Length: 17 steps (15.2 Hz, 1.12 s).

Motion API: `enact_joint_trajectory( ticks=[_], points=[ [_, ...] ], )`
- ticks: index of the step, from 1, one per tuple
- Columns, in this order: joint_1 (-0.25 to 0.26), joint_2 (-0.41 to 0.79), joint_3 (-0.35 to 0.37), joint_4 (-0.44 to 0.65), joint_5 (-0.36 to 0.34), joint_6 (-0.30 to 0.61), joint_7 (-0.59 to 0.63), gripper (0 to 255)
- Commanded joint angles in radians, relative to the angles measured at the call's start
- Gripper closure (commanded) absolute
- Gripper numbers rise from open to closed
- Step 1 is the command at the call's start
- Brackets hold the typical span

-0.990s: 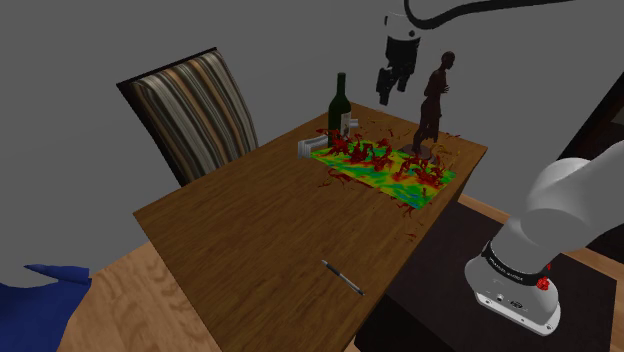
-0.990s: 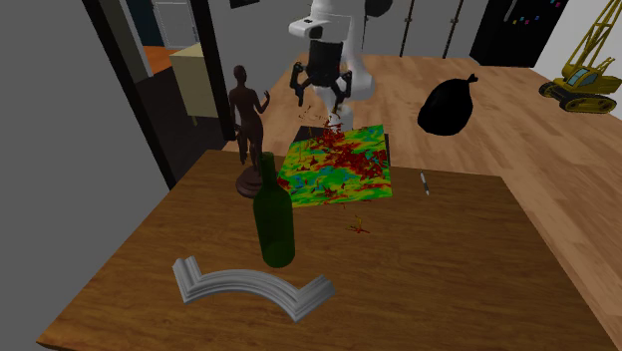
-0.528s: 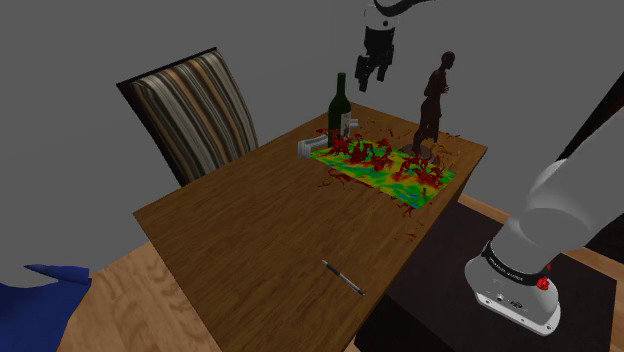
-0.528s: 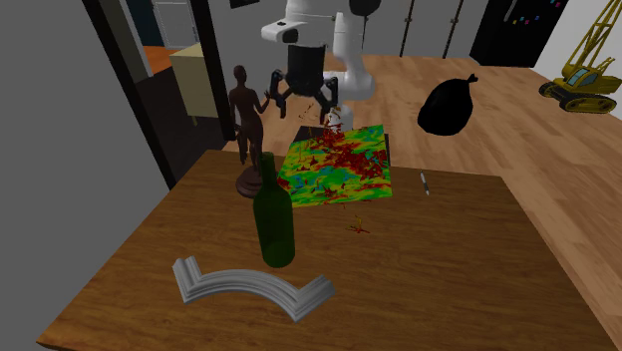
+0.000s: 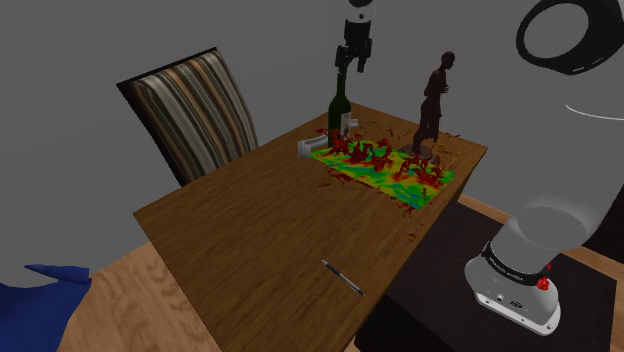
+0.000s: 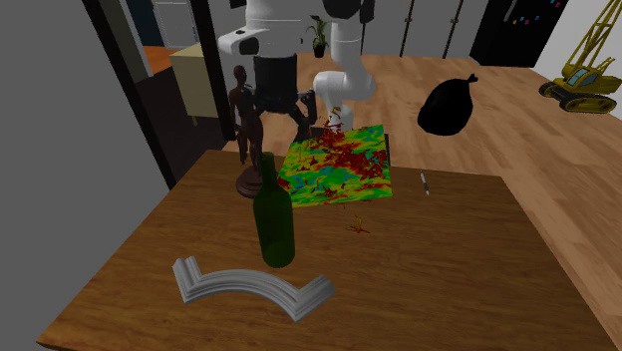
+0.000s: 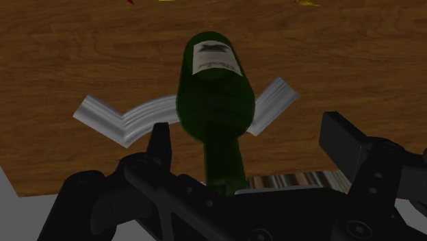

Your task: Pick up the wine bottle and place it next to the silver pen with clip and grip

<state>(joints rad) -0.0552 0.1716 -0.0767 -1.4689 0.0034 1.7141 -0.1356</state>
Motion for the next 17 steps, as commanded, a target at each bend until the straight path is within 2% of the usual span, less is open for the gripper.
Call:
enact_joint_trajectory(
  ticks=[1, 3, 11, 17],
  points=[
    [-0.011, 0.108, -0.003, 0.153, 0.022, -0.045, -0.010, 0],
    [-0.023, 0.189, -0.004, 0.272, 0.038, -0.083, -0.017, 0],
    [-0.020, 0.172, -0.003, 0.144, 0.036, 0.028, -0.018, 0],
    [-0.020, 0.172, -0.003, 0.145, 0.036, 0.028, -0.018, 0]
  ],
)
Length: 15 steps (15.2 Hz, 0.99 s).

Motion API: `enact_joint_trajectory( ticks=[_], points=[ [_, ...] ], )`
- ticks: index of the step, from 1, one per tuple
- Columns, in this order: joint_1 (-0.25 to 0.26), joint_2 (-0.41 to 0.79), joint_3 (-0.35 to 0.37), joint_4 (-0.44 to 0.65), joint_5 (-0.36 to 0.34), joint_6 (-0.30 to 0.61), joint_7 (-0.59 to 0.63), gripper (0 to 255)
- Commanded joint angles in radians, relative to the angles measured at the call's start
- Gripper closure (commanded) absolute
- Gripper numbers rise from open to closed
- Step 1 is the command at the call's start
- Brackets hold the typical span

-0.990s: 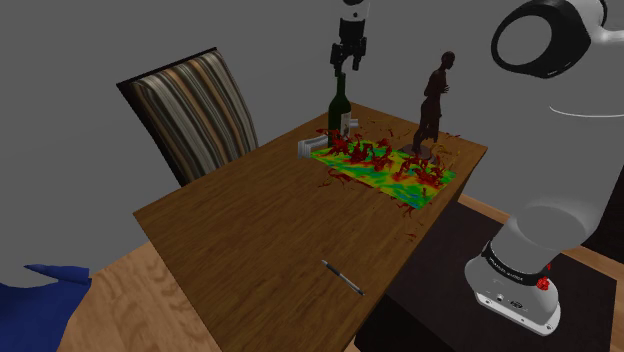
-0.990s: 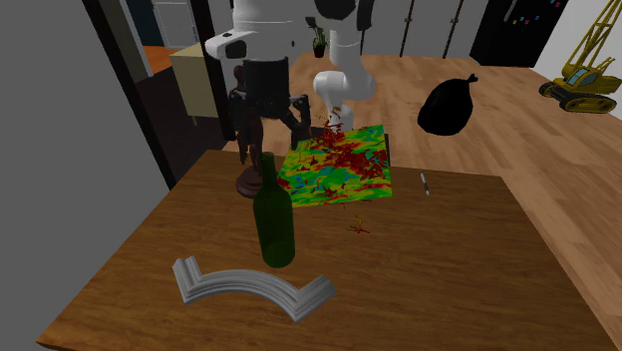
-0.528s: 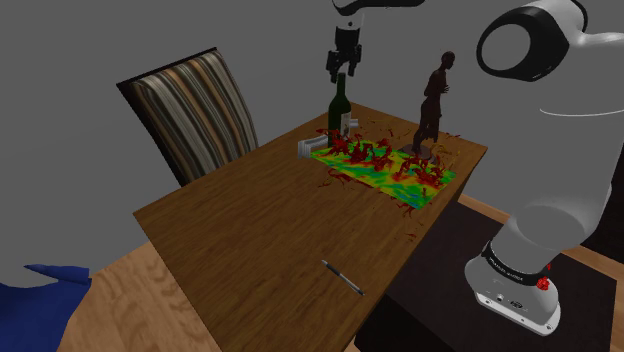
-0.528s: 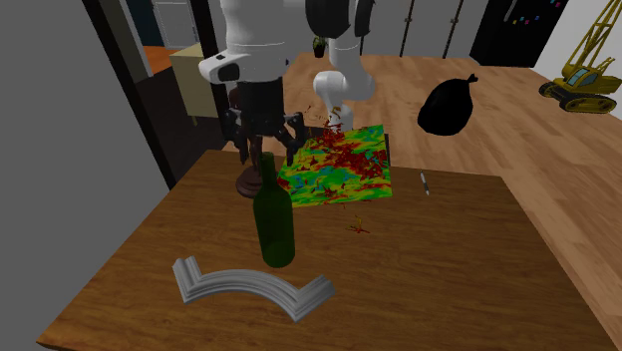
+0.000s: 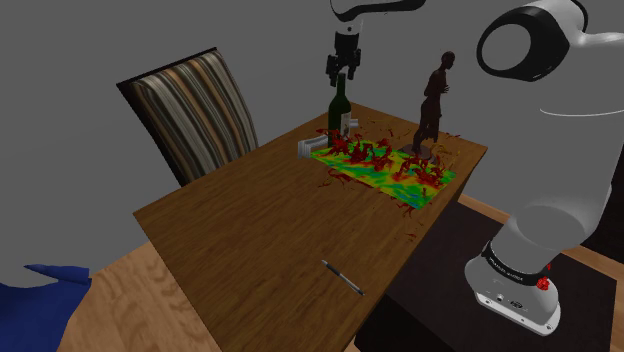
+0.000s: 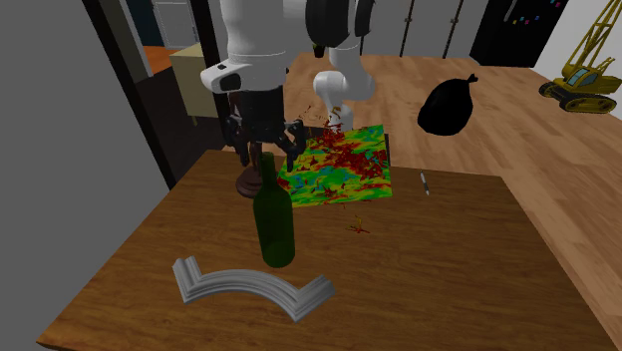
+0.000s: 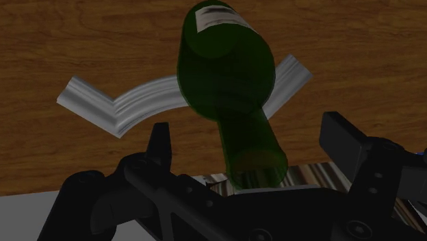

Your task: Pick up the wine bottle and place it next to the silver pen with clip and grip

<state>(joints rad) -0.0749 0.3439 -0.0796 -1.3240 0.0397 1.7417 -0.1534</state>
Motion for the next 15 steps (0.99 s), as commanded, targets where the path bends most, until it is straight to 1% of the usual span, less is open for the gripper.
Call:
enact_joint_trajectory(
  ticks=[1, 2, 11, 15],
  points=[
    [0.000, 0.000, 0.000, 0.000, 0.000, 0.000, 0.000, 0],
    [0.000, 0.000, 0.000, 0.000, 0.000, 0.000, 0.000, 255],
    [0.000, 0.000, 0.000, 0.000, 0.000, 0.000, 0.000, 255],
    [-0.002, 0.013, 0.000, 0.073, 0.001, -0.060, 0.001, 255]
  ],
)
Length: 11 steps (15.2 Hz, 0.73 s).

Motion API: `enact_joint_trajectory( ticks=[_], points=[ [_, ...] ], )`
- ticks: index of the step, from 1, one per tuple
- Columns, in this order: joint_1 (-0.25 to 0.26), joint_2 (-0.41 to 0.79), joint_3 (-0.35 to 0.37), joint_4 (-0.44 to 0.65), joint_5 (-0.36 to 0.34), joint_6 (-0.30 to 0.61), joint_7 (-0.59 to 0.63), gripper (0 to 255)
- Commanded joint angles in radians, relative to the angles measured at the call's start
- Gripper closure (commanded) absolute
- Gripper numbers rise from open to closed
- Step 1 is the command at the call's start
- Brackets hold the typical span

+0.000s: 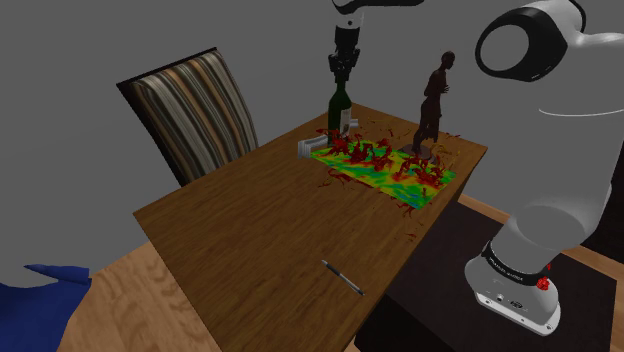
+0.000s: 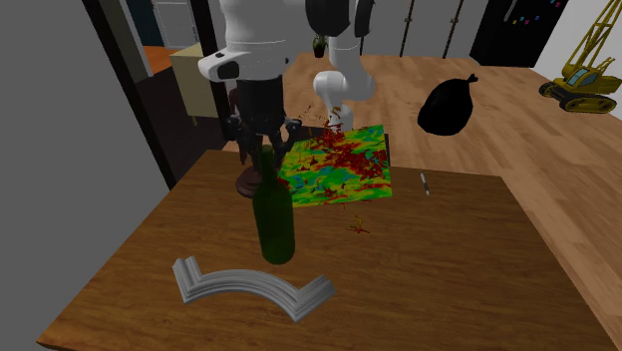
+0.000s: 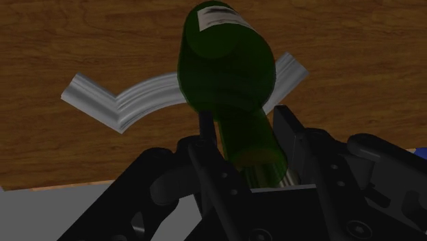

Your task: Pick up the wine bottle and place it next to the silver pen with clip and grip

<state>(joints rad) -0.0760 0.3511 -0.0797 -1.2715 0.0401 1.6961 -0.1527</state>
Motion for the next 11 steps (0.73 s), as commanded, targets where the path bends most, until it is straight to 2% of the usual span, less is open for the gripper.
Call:
enact_joint_trajectory(
  ticks=[1, 11],
  points=[
    [-0.001, 0.010, 0.000, 0.040, 0.001, -0.030, 0.000, 255],
    [-0.010, 0.085, 0.000, 0.296, 0.007, -0.210, 0.002, 255]
  ],
)
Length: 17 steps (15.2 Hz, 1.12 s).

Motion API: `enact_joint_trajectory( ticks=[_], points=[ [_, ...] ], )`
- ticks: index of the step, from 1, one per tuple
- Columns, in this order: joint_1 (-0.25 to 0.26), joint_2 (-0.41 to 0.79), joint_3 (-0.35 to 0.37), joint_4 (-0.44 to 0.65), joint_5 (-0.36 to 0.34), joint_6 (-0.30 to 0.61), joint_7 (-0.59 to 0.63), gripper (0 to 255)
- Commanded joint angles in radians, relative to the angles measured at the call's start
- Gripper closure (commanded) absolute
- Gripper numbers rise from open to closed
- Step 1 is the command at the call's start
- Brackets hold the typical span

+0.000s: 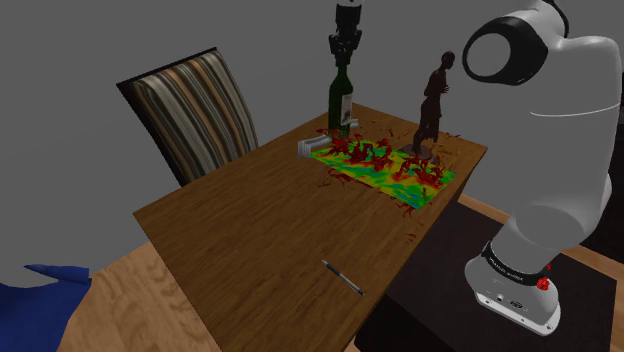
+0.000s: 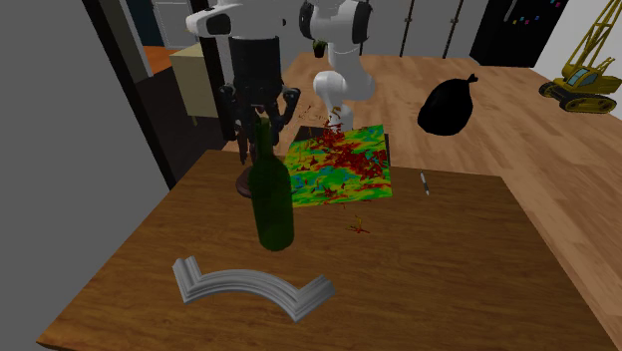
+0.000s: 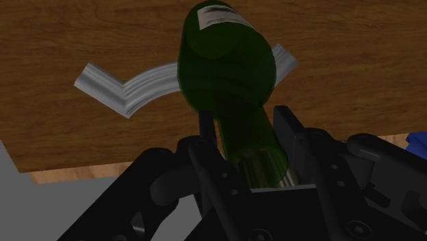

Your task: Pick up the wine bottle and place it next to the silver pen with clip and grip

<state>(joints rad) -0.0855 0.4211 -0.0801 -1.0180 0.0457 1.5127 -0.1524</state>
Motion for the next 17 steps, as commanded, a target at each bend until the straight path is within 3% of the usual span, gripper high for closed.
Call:
enact_joint_trajectory(
  ticks=[1, 7, 17],
  points=[
    [-0.001, 0.018, 0.000, 0.050, 0.001, -0.032, 0.002, 255],
    [0.076, -0.261, 0.025, -0.356, -0.031, 0.097, 0.089, 255],
    [0.165, -0.571, 0.110, -0.732, -0.049, 0.163, 0.263, 255]
  ],
)
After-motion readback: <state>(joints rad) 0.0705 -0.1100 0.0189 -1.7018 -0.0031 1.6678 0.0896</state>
